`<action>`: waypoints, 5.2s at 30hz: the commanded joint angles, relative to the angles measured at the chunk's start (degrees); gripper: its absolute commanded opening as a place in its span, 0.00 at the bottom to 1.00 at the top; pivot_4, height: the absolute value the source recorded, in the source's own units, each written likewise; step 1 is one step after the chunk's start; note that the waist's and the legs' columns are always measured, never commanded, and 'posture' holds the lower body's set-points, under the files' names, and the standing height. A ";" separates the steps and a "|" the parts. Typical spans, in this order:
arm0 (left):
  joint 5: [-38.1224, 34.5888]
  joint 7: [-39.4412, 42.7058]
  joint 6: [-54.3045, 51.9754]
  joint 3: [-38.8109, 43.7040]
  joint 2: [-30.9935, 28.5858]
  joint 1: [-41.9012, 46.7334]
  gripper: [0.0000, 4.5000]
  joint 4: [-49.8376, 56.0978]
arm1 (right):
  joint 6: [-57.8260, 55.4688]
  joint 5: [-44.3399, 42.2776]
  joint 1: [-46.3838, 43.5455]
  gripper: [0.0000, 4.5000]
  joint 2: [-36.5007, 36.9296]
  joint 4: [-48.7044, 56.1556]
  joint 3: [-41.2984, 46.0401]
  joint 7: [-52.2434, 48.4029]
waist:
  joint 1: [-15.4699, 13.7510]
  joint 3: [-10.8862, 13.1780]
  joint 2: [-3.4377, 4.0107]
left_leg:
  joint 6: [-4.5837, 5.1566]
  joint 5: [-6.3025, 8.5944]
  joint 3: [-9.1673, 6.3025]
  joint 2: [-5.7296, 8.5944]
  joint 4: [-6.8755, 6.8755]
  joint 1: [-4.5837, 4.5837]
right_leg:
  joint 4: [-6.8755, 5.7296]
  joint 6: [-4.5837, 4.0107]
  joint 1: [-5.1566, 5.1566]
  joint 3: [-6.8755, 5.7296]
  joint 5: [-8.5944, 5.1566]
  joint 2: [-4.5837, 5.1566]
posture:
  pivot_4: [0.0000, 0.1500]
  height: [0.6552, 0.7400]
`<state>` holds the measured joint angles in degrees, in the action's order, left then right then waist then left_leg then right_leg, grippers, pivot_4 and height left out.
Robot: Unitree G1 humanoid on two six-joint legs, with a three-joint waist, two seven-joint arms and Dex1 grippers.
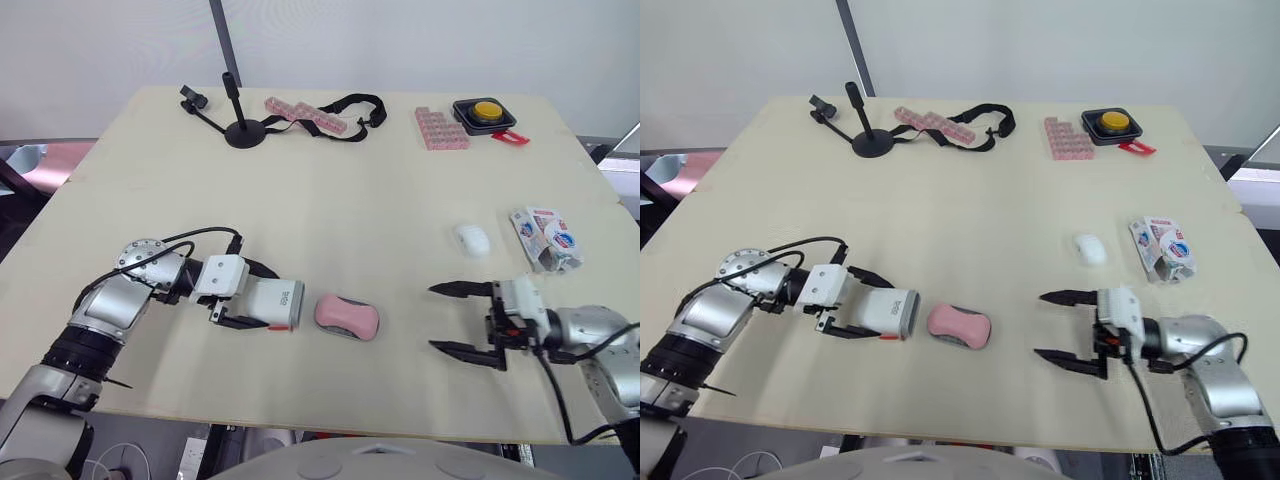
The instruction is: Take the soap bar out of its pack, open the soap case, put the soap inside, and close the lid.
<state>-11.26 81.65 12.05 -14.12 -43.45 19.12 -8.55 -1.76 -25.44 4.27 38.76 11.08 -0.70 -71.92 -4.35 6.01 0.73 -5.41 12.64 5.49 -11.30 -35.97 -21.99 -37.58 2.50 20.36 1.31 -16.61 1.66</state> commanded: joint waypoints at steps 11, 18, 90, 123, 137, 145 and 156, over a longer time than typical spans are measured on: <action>-1.30 0.53 -0.19 1.17 -0.07 0.75 0.77 1.25 | -20.49 10.16 -10.34 1.00 -0.43 14.80 -14.27 14.16 | -0.09 0.00 0.00 | -0.21 -0.09 0.00 0.01 0.03 -0.01 | 0.03 0.01 0.01 0.01 0.00 -0.01 | 1.00 0.98; -1.30 1.24 -0.61 0.75 0.72 1.74 0.77 0.31 | -27.57 13.52 -13.89 1.00 -2.15 15.90 -20.37 17.71 | -0.24 0.00 0.00 | -0.25 -0.10 0.00 0.00 0.05 -0.01 | 0.01 0.01 0.01 0.01 0.00 -0.03 | 1.00 0.98; 3.26 -3.43 -1.22 -3.87 13.56 9.43 0.77 -4.29 | -43.61 11.99 -27.15 0.62 2.01 18.74 -22.18 15.64 | -0.36 0.01 0.00 | -0.29 -0.11 0.00 -0.03 0.03 -0.09 | -0.15 0.02 0.02 0.18 0.01 -0.06 | 1.00 0.98; 5.49 -5.85 -1.53 -5.43 17.26 9.98 0.77 -4.73 | -49.45 8.65 -30.63 0.99 0.86 21.22 -21.12 17.67 | -0.76 0.01 0.01 | -0.30 -0.11 0.00 -0.03 0.02 -0.09 | -0.18 0.01 0.02 0.19 0.01 -0.06 | 1.00 0.98; 5.36 -5.82 -1.53 -5.54 17.49 10.55 0.77 -5.03 | -42.94 7.72 -22.43 0.86 6.46 18.14 -13.31 17.64 | -1.48 0.01 0.01 | -0.30 -0.10 0.01 -0.03 0.03 -0.11 | -0.13 0.01 0.02 0.21 0.01 -0.05 | 1.00 0.98; 4.51 -5.46 -2.23 -4.99 17.47 10.86 0.77 -4.89 | -33.58 7.83 -16.93 0.27 5.56 16.00 -13.77 15.86 | -1.61 0.01 0.00 | -0.30 -0.10 0.00 -0.03 0.03 -0.14 | -0.10 0.02 0.03 0.20 0.01 -0.05 | 1.00 0.98; 4.01 -5.80 -3.41 -4.93 17.68 10.64 0.77 -3.52 | -29.83 10.90 -18.74 0.01 2.84 15.30 -18.72 15.87 | -1.60 0.01 0.00 | -0.30 -0.10 0.00 -0.03 0.03 -0.13 | -0.10 0.02 0.03 0.19 0.01 -0.05 | 1.00 0.98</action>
<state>-5.53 76.10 8.83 -20.23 -25.81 29.01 -14.41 -32.58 -14.97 -13.40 41.84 25.92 -19.85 -56.20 -5.95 6.01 0.73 -5.71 12.54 5.49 -11.33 -35.94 -22.12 -37.68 2.51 20.39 1.49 -16.60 1.61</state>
